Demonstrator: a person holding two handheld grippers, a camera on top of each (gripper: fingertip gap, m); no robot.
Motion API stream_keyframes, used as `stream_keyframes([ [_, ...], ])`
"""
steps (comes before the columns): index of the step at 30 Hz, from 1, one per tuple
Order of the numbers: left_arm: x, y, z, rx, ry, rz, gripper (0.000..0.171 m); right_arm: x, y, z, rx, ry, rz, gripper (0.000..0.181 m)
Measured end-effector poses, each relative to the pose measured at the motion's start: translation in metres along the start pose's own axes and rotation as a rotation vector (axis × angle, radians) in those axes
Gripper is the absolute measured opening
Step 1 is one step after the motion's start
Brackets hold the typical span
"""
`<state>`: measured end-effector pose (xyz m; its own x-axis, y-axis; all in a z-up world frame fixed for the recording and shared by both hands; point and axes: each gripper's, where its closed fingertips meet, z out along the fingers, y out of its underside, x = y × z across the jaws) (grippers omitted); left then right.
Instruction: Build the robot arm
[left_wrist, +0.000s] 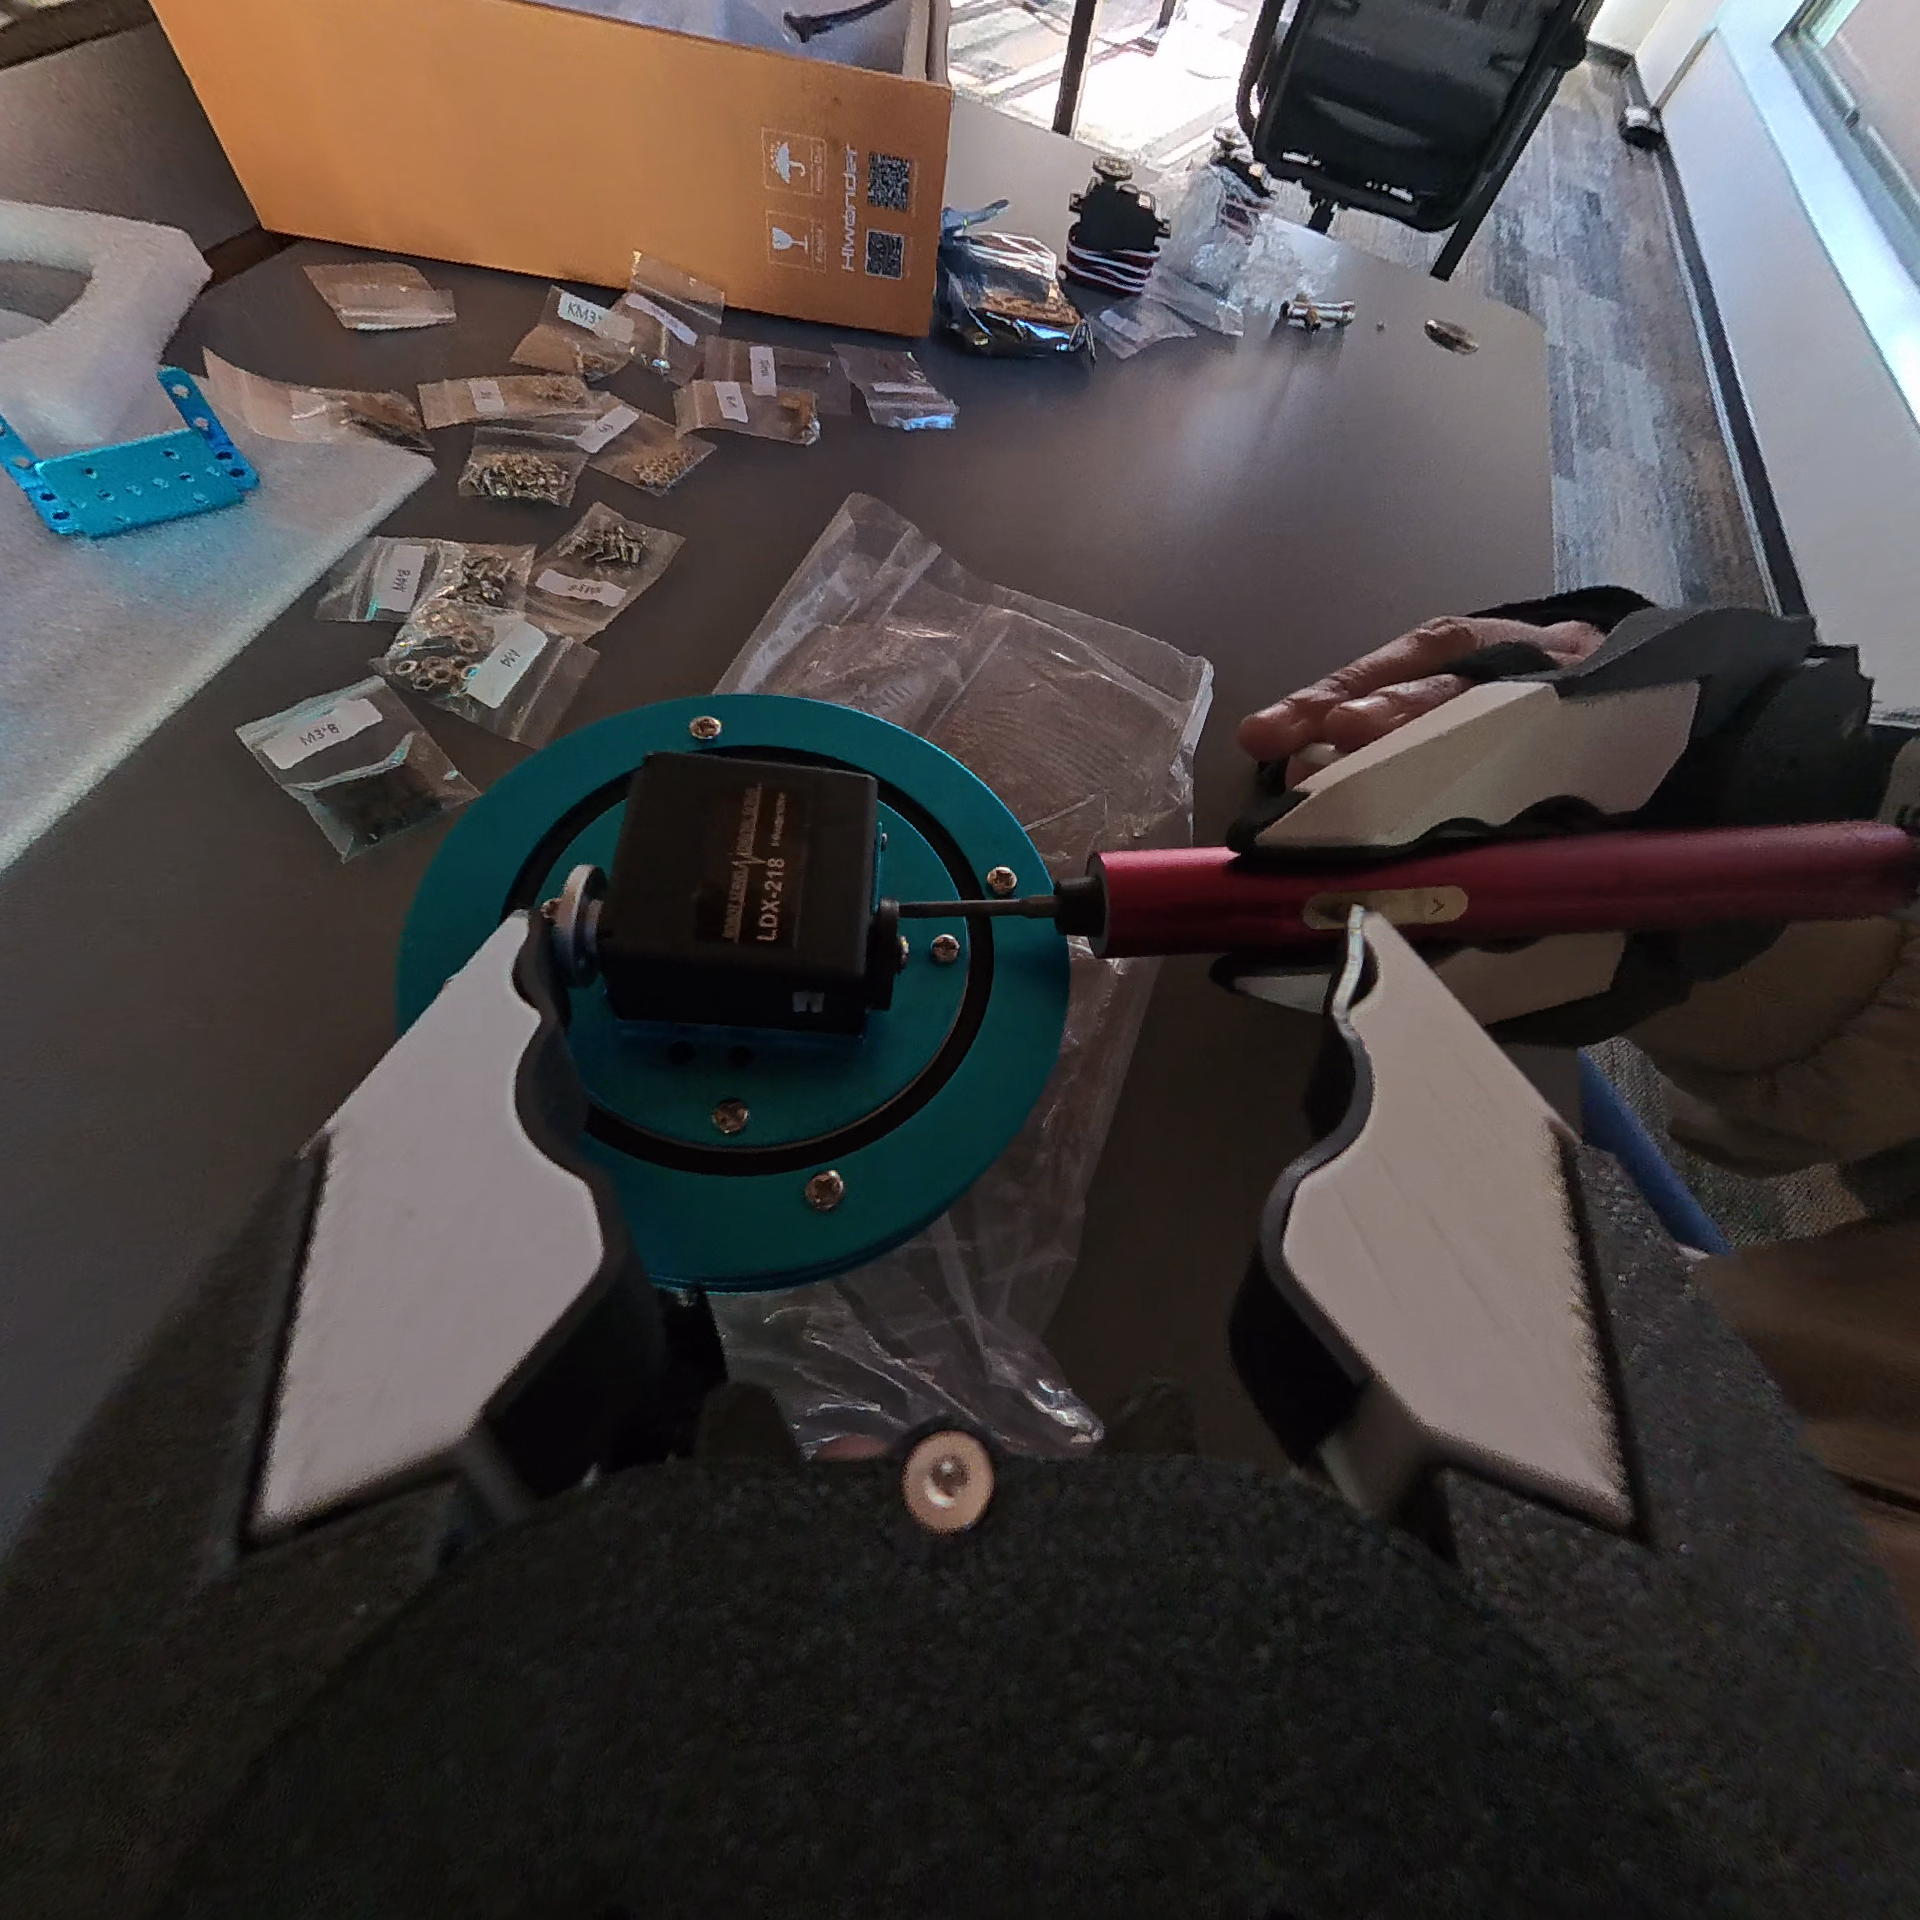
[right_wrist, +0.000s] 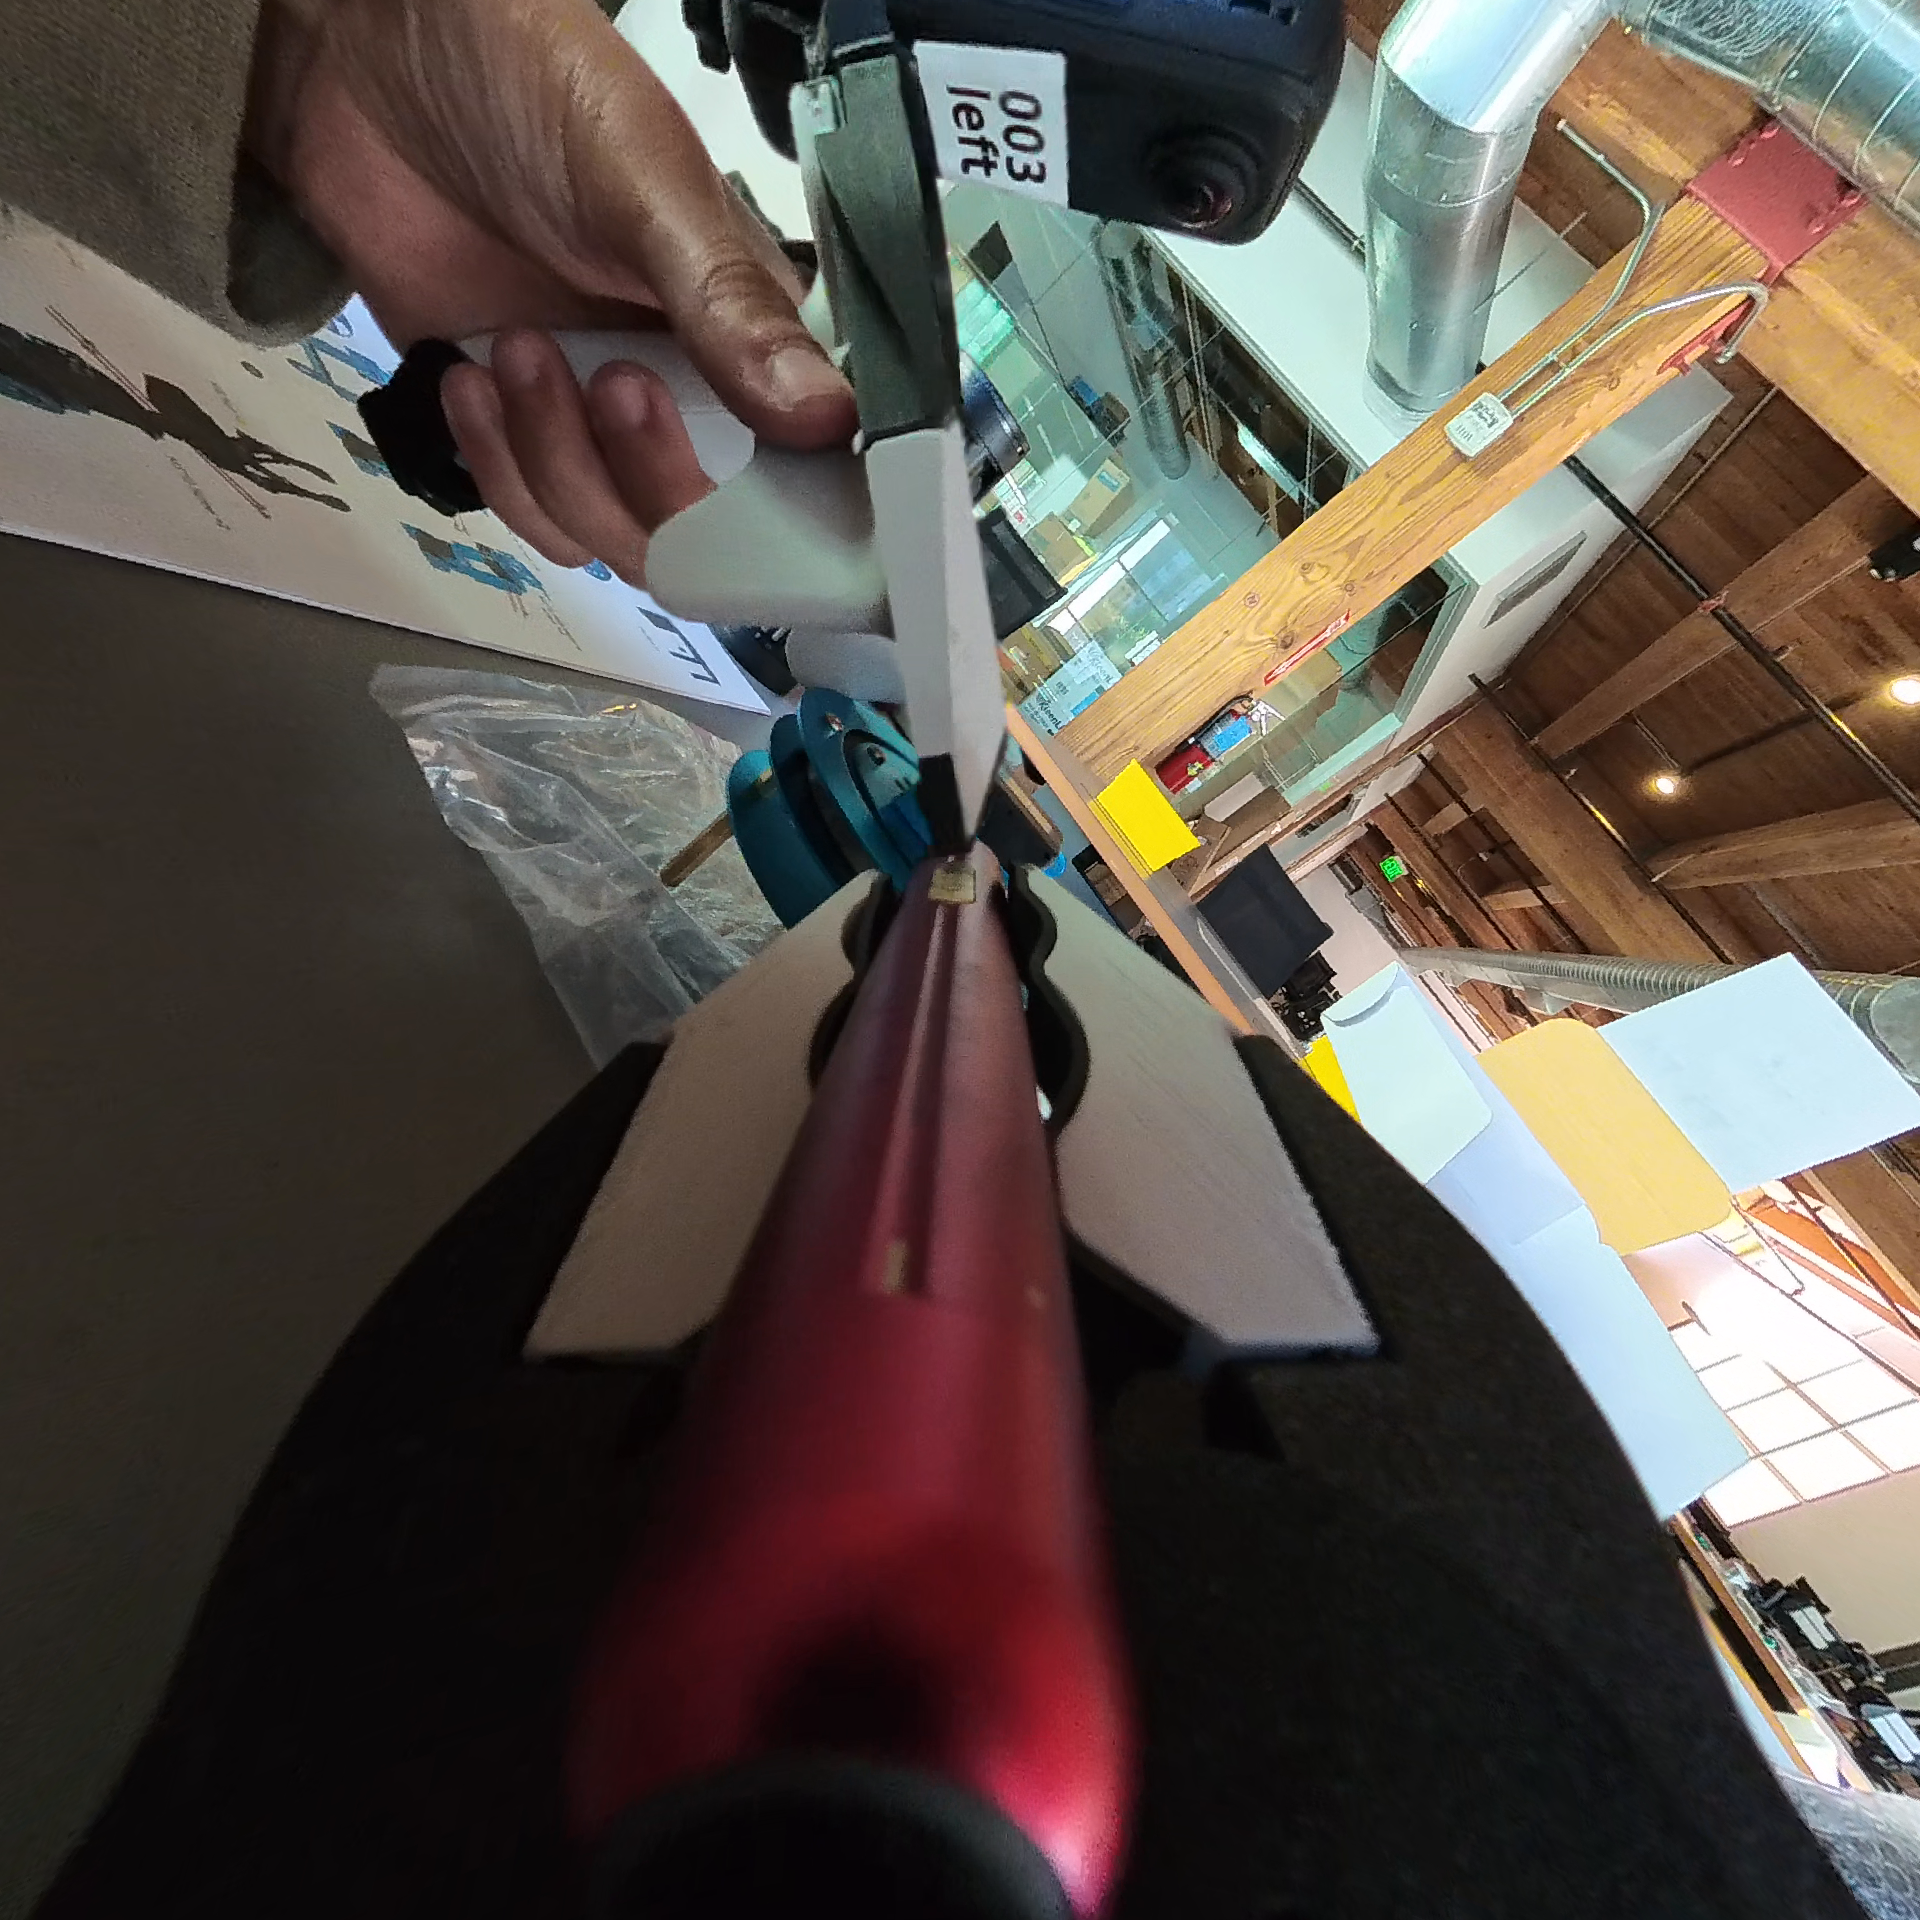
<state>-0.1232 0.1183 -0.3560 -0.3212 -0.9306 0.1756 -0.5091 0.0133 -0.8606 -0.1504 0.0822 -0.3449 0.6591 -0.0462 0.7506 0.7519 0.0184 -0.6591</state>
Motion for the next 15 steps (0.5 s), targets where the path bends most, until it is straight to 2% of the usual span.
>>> stream_keyframes([
  [15, -0.0009, 0.0002, 0.0, 0.014, -0.02, 0.01, 0.138, -0.0024, -0.0015, -0.0004, -0.001, 0.0, -0.004, 0.021],
])
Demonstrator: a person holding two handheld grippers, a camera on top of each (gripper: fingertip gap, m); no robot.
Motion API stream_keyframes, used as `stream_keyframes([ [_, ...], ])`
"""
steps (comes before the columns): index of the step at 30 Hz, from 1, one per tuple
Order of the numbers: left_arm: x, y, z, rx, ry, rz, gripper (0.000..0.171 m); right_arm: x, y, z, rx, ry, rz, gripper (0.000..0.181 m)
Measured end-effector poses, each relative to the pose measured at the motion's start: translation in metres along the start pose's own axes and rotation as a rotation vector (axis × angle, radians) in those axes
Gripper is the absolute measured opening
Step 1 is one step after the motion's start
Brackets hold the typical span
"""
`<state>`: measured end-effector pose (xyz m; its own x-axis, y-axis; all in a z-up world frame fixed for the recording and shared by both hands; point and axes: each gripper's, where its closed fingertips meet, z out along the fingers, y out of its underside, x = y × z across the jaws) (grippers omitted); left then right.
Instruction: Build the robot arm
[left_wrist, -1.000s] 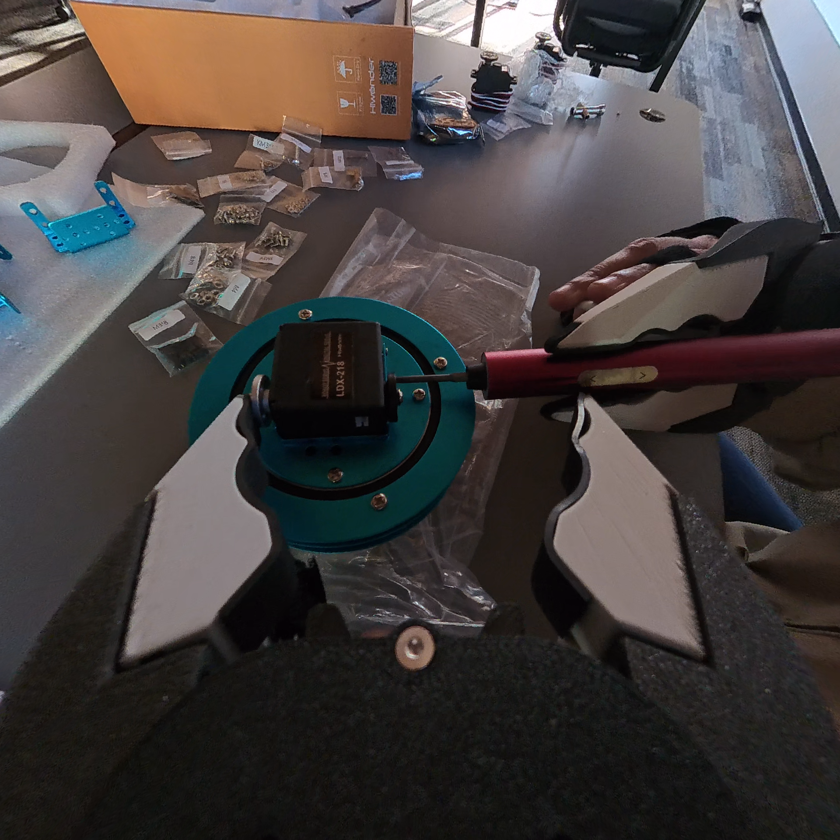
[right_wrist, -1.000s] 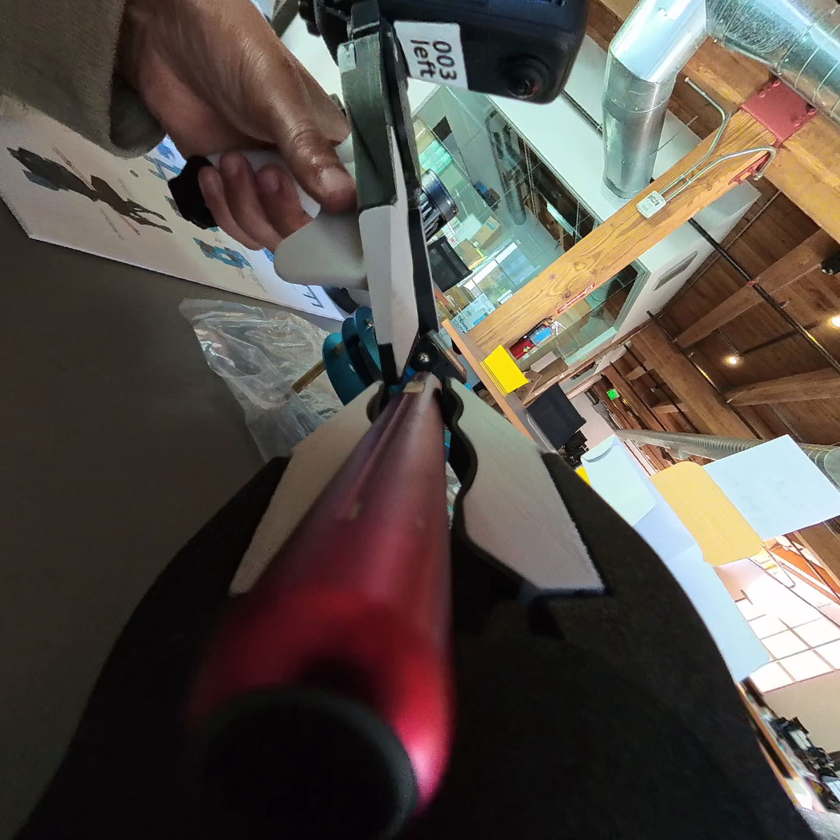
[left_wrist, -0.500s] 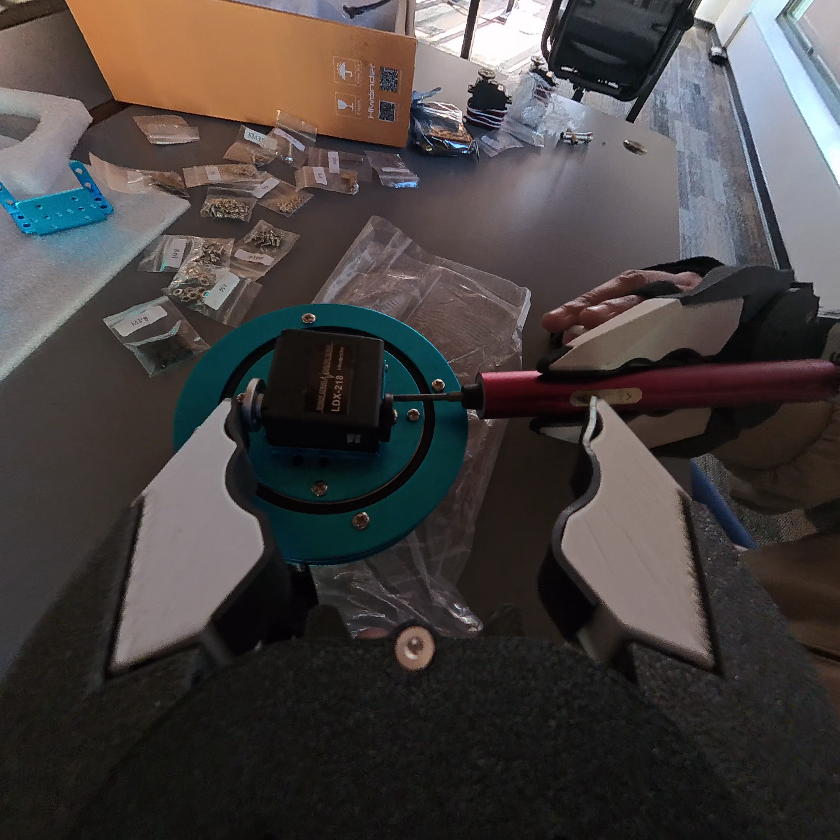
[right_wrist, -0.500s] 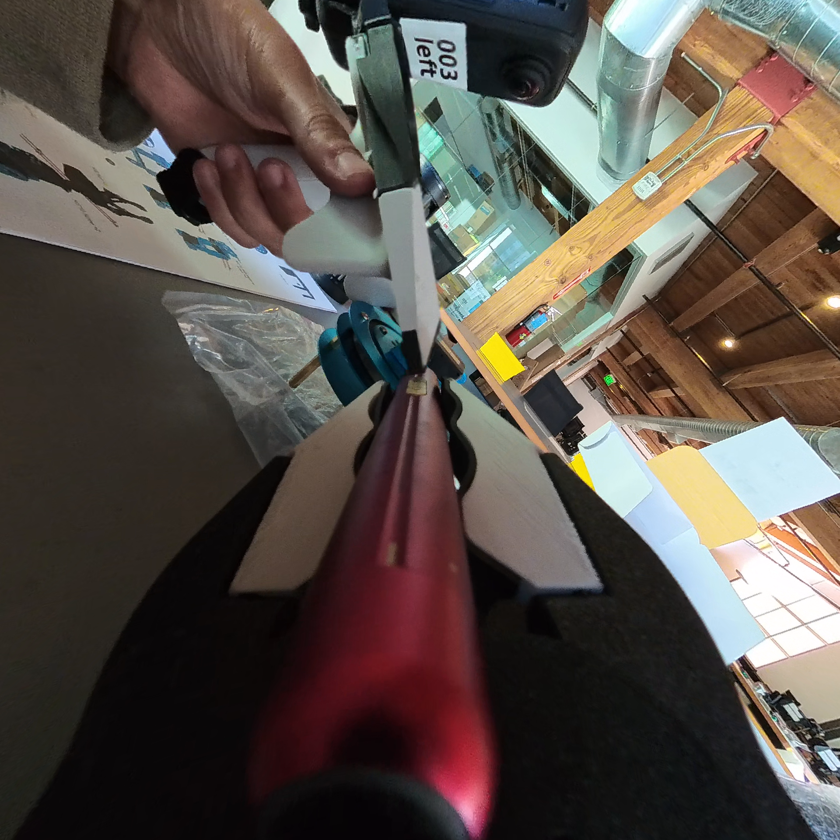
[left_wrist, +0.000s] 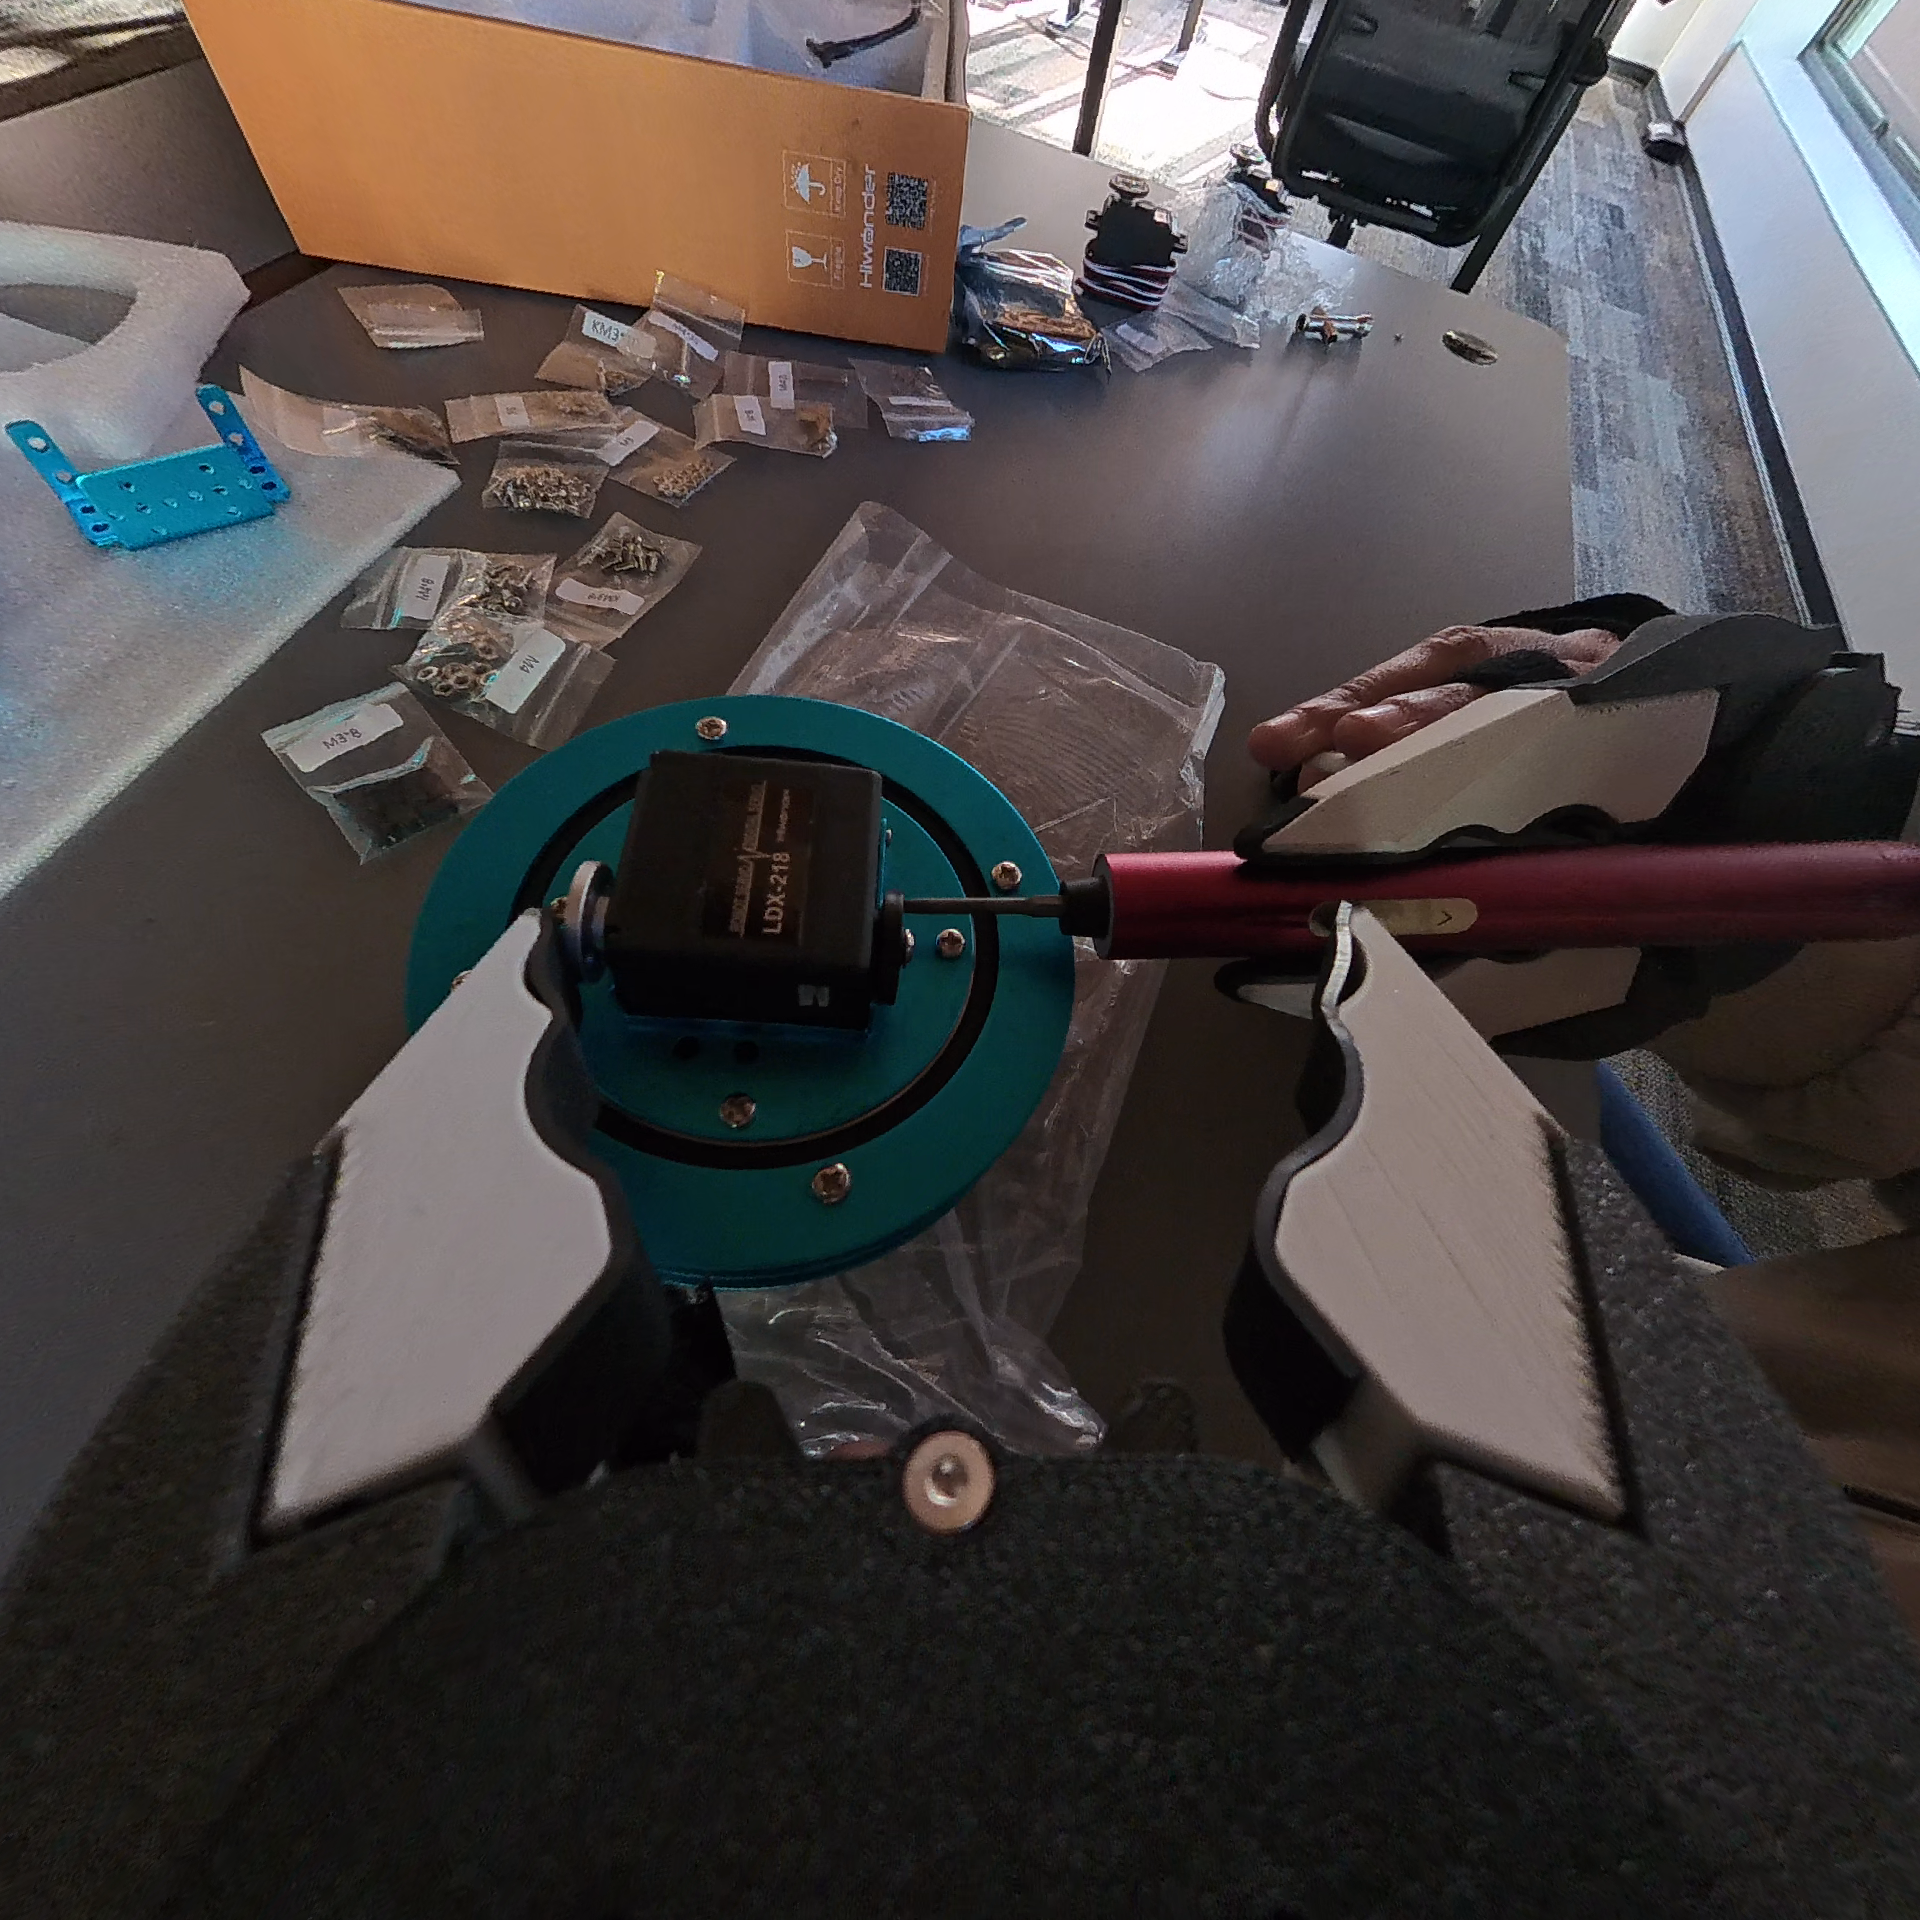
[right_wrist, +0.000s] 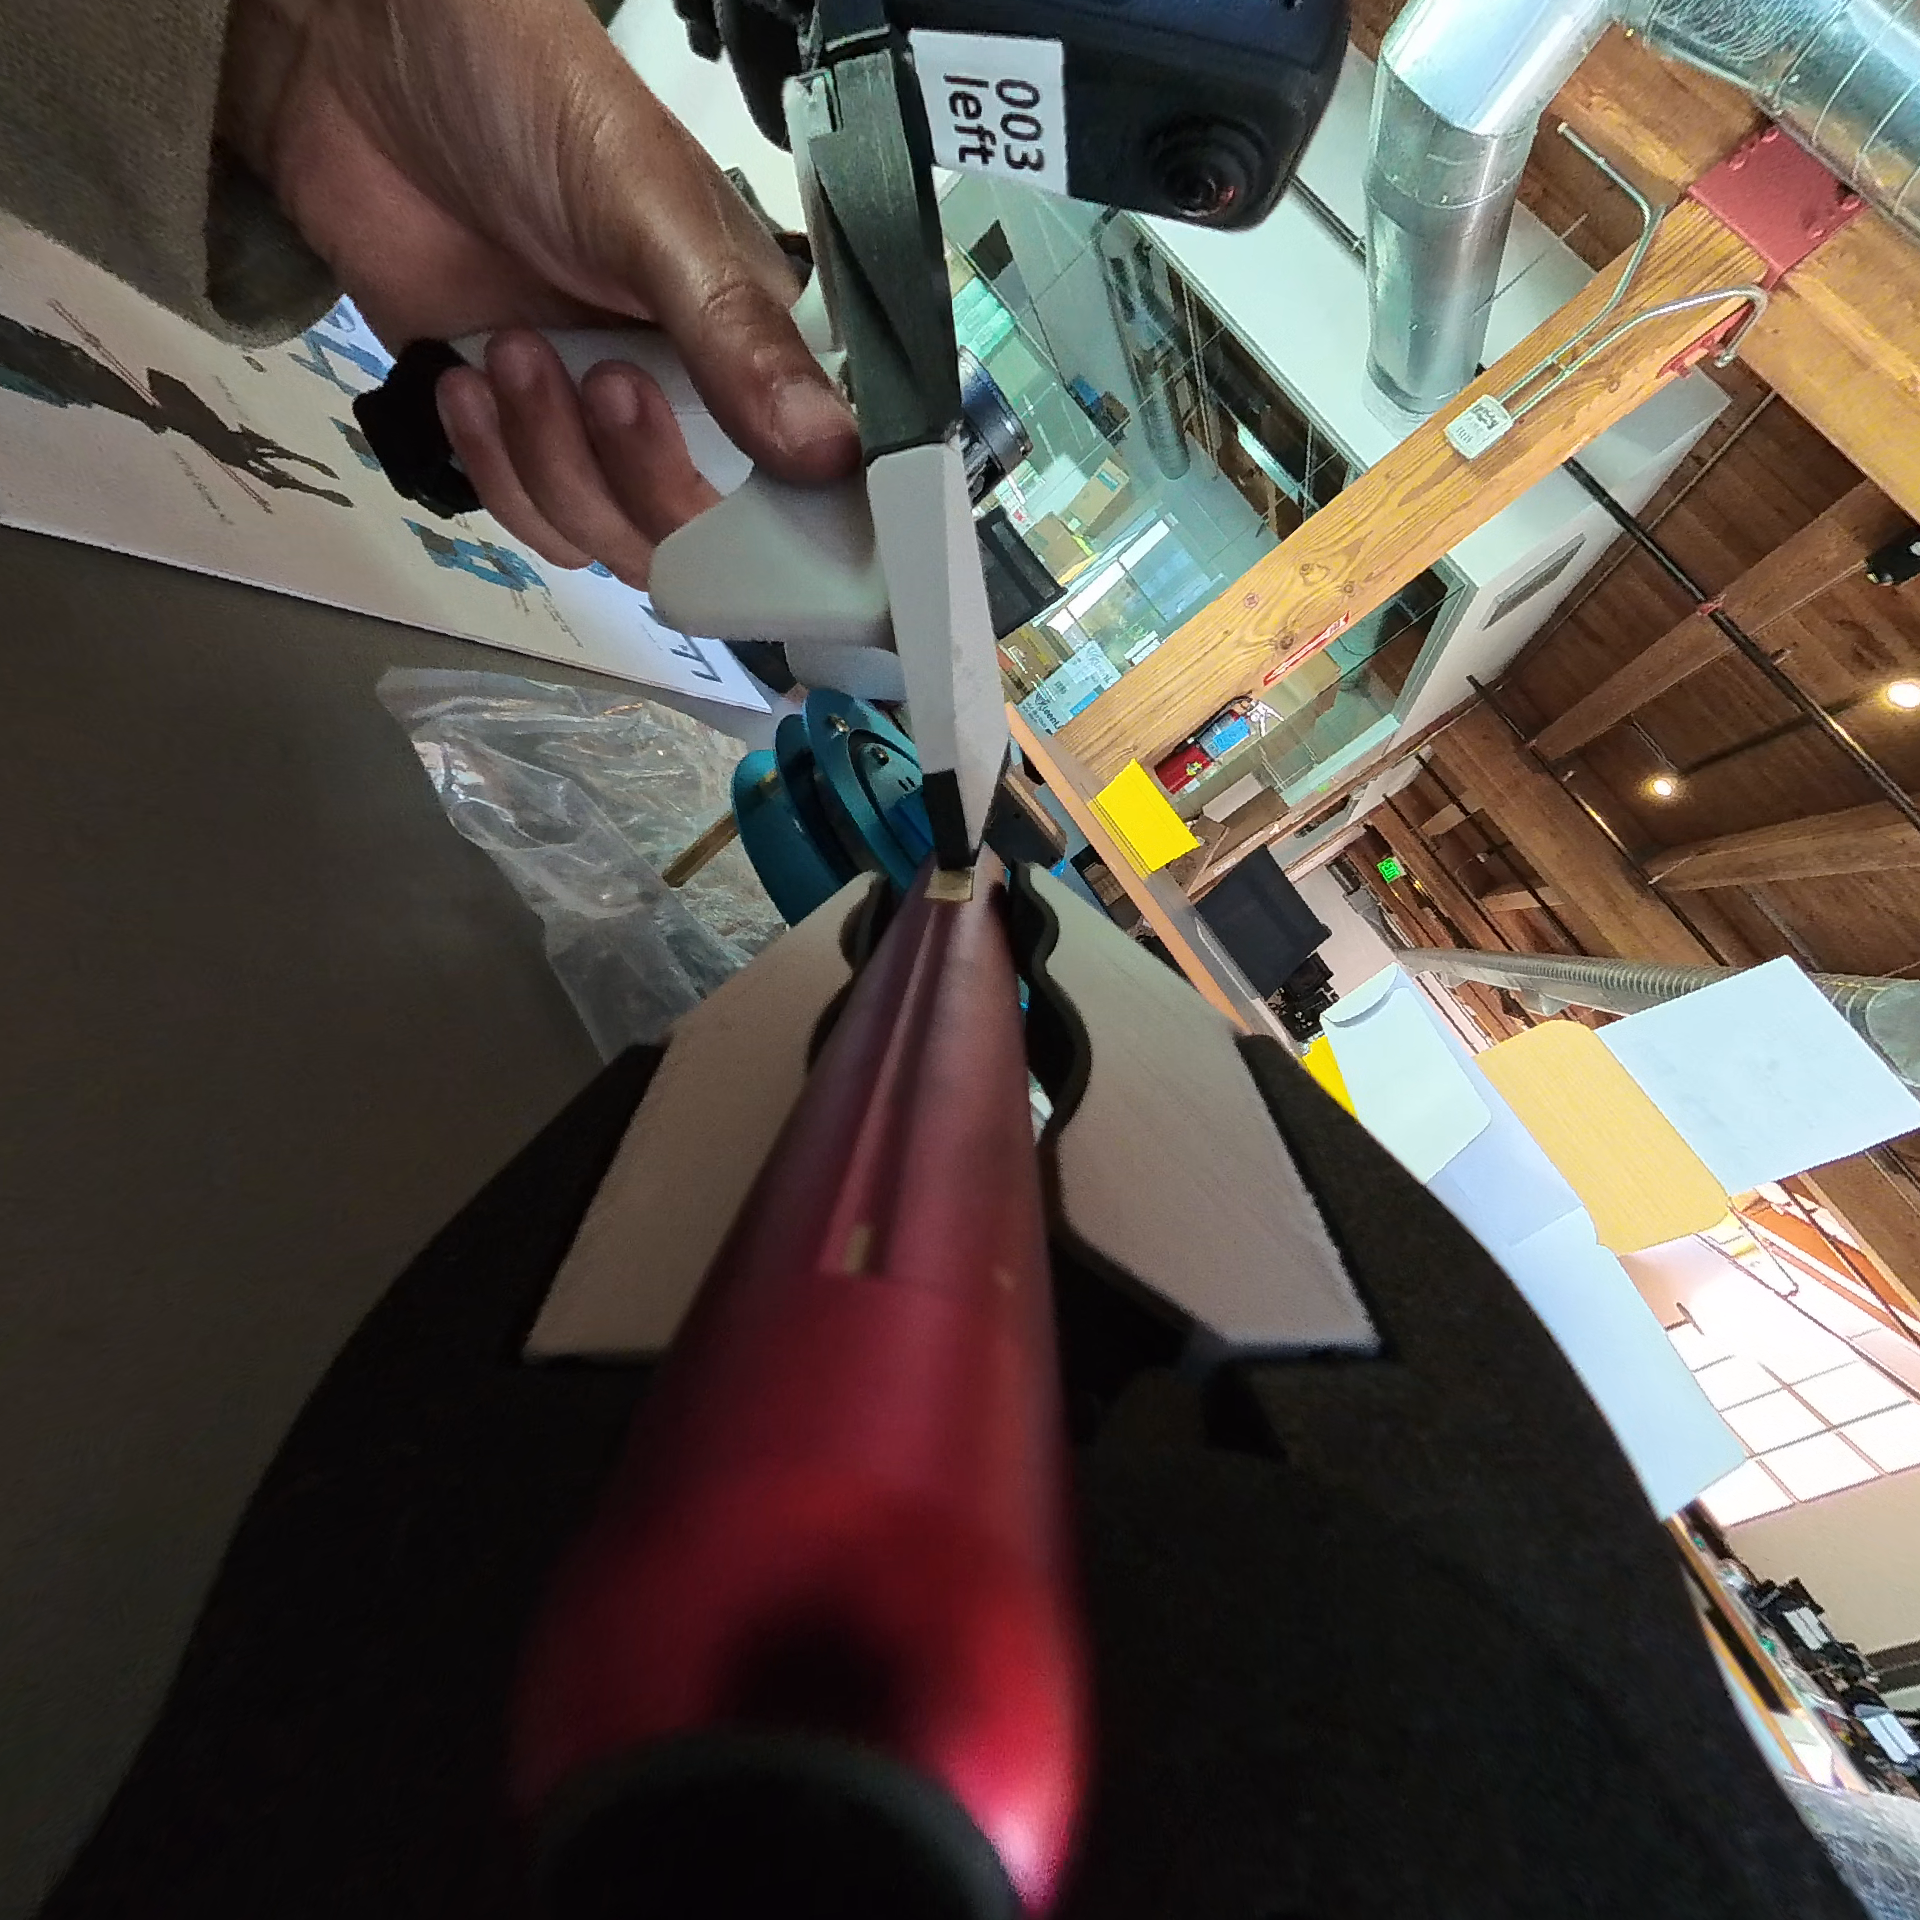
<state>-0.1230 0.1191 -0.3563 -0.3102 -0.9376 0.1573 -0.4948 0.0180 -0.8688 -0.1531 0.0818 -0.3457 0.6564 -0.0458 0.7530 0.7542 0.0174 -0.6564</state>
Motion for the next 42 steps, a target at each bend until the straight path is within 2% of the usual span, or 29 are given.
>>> stream_keyframes([
  [42, -0.0016, 0.0019, 0.0002, 0.008, 0.003, 0.021, 0.135, -0.0037, -0.001, 0.0026, 0.0, -0.014, 0.019, 0.023],
])
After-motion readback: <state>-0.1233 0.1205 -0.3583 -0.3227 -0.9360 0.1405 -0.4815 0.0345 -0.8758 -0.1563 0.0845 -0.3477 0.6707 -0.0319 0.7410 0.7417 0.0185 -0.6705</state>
